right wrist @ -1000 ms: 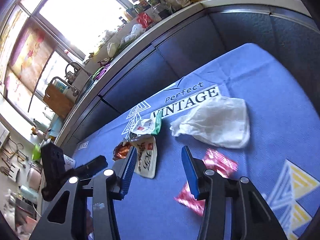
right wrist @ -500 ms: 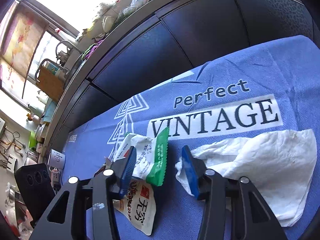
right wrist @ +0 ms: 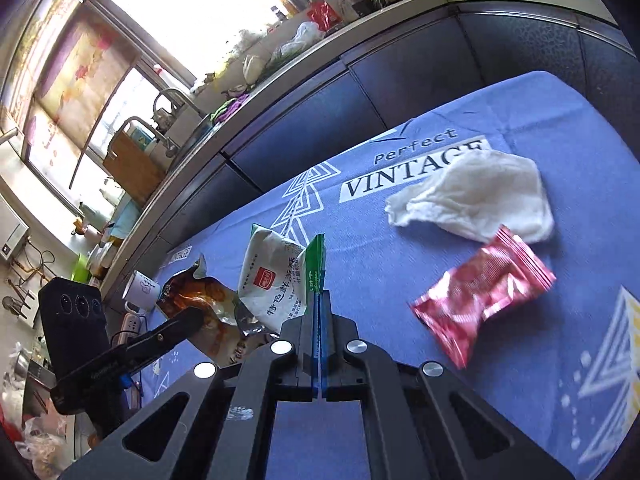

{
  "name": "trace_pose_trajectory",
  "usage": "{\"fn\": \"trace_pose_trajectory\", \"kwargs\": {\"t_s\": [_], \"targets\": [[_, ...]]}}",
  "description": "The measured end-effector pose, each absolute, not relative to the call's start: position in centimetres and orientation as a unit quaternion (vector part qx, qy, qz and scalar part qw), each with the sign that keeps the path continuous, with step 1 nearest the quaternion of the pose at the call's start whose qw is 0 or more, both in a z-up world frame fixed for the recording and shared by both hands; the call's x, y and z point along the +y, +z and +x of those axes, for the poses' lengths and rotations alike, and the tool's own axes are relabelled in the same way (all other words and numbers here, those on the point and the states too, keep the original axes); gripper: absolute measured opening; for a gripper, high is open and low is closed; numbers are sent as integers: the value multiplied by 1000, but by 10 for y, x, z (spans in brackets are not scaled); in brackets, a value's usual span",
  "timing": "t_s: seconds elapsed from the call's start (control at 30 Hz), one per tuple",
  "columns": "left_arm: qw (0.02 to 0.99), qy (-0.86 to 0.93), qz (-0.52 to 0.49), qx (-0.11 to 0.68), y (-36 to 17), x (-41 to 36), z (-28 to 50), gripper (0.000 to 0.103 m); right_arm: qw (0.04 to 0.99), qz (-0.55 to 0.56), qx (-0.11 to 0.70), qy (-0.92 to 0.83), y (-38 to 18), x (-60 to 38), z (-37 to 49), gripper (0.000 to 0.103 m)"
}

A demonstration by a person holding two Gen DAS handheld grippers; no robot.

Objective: Collect trash
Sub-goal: 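Lower the left tool onto the white-and-green snack wrapper and close it, then carry the wrapper to the tan wastebasket and open the left tool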

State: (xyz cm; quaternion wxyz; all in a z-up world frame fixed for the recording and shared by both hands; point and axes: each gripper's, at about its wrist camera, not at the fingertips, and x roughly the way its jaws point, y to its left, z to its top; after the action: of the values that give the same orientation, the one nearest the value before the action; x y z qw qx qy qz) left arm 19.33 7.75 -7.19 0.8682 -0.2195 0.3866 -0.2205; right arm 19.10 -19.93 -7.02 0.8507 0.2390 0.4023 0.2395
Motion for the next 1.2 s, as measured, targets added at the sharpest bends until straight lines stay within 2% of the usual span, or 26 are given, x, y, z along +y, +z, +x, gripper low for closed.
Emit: {"fn": "trace_pose_trajectory", "kwargs": {"t_s": [0.17, 0.3, 0.47, 0.73, 0.93, 1.1, 1.17, 1.2], "targets": [[867, -241, -213, 381, -56, 68, 166, 7, 854, 281, 387, 204, -76, -253, 130, 1], [861, -273, -187, 387, -43, 26, 159, 8, 873, 301, 353, 149, -73, -307, 94, 1], [847, -328, -133, 396, -29, -62, 160, 8, 886, 332, 315, 76, -72, -387, 66, 1], [812, -418, -51, 403, -8, -244, 186, 8, 887, 388, 246, -41, -81, -519, 30, 1], [784, -445, 2, 434, -34, -359, 214, 8, 898, 347, 251, -104, -94, -567, 35, 1], [774, -432, 30, 463, -75, -409, 236, 9, 895, 313, 301, -105, -124, -568, 61, 1], [768, -419, 39, 482, -93, -419, 244, 13, 891, 303, 319, -110, -137, -568, 70, 4], [766, -411, 46, 492, -102, -424, 246, 35, 889, 301, 326, -111, -142, -567, 72, 5]]}}
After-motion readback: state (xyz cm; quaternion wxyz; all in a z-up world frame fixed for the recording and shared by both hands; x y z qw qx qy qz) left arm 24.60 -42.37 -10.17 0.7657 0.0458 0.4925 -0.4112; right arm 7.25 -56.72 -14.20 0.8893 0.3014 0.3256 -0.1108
